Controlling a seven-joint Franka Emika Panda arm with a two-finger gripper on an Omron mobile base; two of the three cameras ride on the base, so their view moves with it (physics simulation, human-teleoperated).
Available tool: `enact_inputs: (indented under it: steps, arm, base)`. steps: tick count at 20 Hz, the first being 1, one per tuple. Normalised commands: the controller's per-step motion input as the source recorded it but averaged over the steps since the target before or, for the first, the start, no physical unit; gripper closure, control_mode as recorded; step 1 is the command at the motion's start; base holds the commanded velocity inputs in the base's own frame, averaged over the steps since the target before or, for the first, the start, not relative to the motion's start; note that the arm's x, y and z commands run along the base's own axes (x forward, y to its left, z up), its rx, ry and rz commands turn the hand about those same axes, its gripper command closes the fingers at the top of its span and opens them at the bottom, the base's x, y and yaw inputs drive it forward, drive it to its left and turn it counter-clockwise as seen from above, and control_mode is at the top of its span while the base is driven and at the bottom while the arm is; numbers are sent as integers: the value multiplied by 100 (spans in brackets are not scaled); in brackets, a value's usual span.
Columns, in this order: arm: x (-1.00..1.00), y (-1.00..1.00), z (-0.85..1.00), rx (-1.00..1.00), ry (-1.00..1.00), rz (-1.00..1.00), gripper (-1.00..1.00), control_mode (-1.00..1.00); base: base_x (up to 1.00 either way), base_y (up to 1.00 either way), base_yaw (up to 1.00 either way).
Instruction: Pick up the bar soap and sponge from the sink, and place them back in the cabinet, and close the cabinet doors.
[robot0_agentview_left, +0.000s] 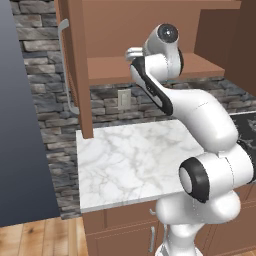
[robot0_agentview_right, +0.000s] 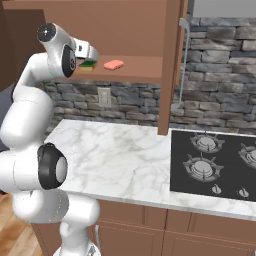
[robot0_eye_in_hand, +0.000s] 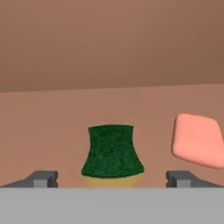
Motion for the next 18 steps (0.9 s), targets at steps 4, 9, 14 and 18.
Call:
enact_inputs:
  steps: [4,9,14,18]
  arm:
    - [-74,0,0,0,-18,0,-100,-100]
    - [-86,-3,12,0,-12,0,-100,-100]
    - [-83,-2,32,0,-8,-1,-100,-100]
    - [-74,0,26,0,-6,-2,-100,-100]
  base:
    - [0,0,0]
    - [0,0,0]
    - [0,0,0]
    - [0,0,0]
